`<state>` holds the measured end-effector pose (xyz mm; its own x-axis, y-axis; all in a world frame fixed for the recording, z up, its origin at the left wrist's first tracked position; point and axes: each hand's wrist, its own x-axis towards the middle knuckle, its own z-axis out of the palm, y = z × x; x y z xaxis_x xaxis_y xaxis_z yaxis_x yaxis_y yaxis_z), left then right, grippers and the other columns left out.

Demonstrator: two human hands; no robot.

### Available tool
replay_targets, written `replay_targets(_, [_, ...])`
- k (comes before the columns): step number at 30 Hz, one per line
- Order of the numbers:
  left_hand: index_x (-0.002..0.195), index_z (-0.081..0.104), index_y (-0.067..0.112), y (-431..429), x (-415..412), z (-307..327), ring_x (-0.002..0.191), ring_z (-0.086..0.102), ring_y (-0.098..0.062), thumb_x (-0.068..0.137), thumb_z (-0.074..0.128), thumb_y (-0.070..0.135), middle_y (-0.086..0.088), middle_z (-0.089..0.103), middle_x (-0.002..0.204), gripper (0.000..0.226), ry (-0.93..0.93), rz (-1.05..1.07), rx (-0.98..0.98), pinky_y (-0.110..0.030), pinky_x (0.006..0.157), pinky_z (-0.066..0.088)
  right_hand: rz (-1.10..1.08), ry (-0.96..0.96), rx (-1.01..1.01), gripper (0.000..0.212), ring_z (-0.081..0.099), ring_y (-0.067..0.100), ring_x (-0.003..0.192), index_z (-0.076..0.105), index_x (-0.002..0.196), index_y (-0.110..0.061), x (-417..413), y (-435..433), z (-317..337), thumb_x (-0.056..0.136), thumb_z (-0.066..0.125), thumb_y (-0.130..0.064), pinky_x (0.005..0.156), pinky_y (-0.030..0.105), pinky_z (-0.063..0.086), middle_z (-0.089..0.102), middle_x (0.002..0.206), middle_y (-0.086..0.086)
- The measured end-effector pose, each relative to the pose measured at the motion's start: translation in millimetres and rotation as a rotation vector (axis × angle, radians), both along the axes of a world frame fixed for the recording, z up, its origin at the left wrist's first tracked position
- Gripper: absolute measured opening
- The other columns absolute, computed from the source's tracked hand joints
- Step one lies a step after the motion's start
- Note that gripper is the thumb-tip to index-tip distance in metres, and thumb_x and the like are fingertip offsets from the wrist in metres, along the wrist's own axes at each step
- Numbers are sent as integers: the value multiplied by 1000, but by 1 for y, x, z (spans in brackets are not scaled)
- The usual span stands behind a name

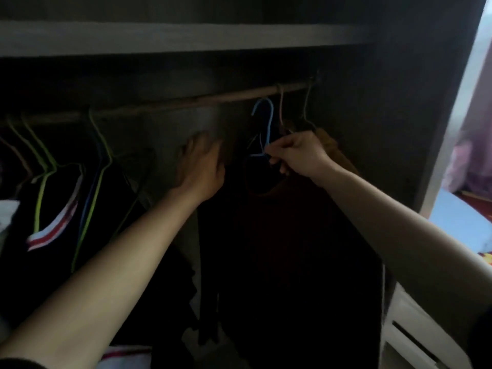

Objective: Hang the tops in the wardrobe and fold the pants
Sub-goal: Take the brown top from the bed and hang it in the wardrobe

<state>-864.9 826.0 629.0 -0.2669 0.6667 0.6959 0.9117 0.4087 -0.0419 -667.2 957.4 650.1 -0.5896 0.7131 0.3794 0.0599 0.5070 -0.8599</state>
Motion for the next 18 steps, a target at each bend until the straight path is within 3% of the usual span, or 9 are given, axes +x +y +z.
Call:
replay_targets(3, [145, 38, 17, 19, -13, 35, 142, 23, -40, 80, 62, 22, -20, 24, 156, 69, 120, 54, 50, -55, 110, 25, -15, 43, -60, 13, 59, 2, 44, 72, 76, -19, -32, 32, 22, 88, 74, -24, 42, 16, 45, 71, 61, -5])
replay_targets(9, [152, 25, 17, 49, -46, 37, 147, 13, -35, 70, 67, 30, -16, 17, 160, 93, 287, 167, 39, -63, 114, 14, -117, 98, -64, 20, 59, 8, 43, 68, 71, -15, -84, 80, 39, 91, 69, -18, 42, 22, 47, 67, 62, 2])
replay_targets(13, [154, 19, 18, 62, -59, 26, 147, 12, -36, 65, 66, 36, -18, 15, 160, 102, 376, 241, 79, -61, 113, 4, -135, 35, -80, 12, 64, 17, 50, 69, 85, -6, -99, 97, 22, 93, 66, -15, 55, 35, 59, 68, 69, 6])
replay_targets(16, [153, 20, 18, 67, -58, 23, 146, 13, -37, 63, 59, 41, -17, 13, 160, 101, 375, 236, 129, -59, 113, 3, -180, 32, 72, 16, 62, 13, 51, 70, 101, -4, -101, 99, 5, 97, 62, -18, 54, 24, 57, 69, 76, 5])
replay_targets(18, [153, 23, 18, 65, -53, 25, 147, 13, -37, 62, 53, 42, -17, 14, 160, 98, 342, 204, 142, -58, 114, 3, -230, -13, 234, 23, 67, 20, 66, 70, 111, -5, -100, 97, -1, 99, 58, -20, 65, 24, 57, 72, 92, 10])
